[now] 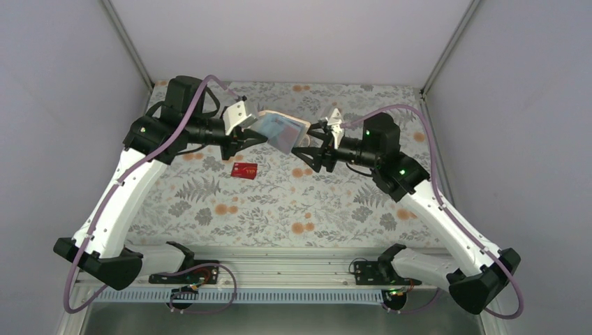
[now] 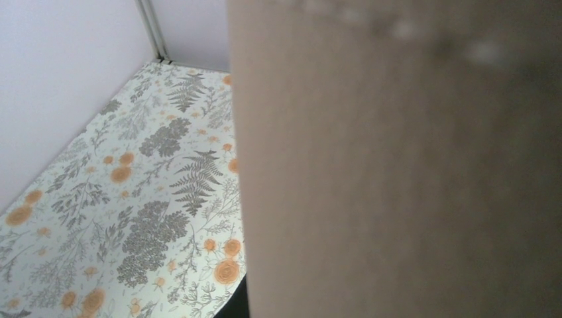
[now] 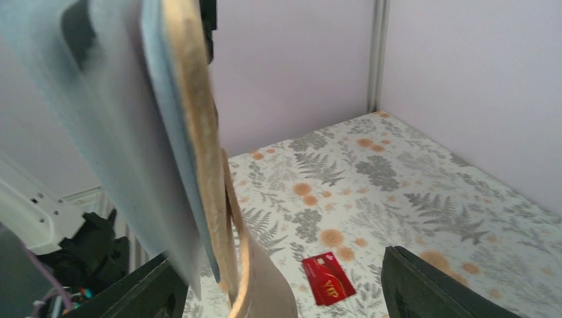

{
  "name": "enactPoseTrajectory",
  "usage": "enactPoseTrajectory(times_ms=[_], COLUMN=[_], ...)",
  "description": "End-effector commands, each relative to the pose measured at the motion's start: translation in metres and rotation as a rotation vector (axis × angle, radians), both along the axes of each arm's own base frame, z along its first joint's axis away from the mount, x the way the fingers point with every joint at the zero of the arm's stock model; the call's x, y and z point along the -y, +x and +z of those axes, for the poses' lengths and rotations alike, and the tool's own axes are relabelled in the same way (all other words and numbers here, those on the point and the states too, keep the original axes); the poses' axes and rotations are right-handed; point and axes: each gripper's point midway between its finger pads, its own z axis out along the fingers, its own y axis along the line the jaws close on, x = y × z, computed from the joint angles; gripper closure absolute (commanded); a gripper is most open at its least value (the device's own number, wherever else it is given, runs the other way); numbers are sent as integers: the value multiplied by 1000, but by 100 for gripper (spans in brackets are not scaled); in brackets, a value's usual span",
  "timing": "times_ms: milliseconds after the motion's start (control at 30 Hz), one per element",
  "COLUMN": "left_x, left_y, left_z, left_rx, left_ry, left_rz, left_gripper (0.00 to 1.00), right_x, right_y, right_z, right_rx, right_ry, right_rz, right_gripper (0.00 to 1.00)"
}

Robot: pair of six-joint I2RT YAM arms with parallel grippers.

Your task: Take the credit cards out of the card holder

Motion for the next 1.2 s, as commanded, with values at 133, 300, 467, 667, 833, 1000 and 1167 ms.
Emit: enactPoseTrajectory(times_ms=[133,300,467,667,833,1000,1167], left_x=[4,5,5,4,3,3,3], left_y=[-1,0,1,3,6,2,0], left_z=[4,1,2,5,1,5,6], left_rx=[-3,-13,-13,-1,-3,1,6], left_ry=[-27,-27,-30,-27,-15,-25,-26], left_rz=[-20,-20,-20,-5,11,-2,-9], left_gripper=[98,98,98,98,98,98,98], right_x=[-13,-19,-26,-29,-17,-19,-18], right_y=[-14,-14,-9,-36,-49,-29,-34], right_z=[26,35,35,30,39,43,44], right_rx=[25,4,-26,15,74,58,87], right_ry=[88,135,154,122,149,158,147], right_rz=[135,148,134,236,233,140,163], right_gripper=[23,23,24,13,11,34,54])
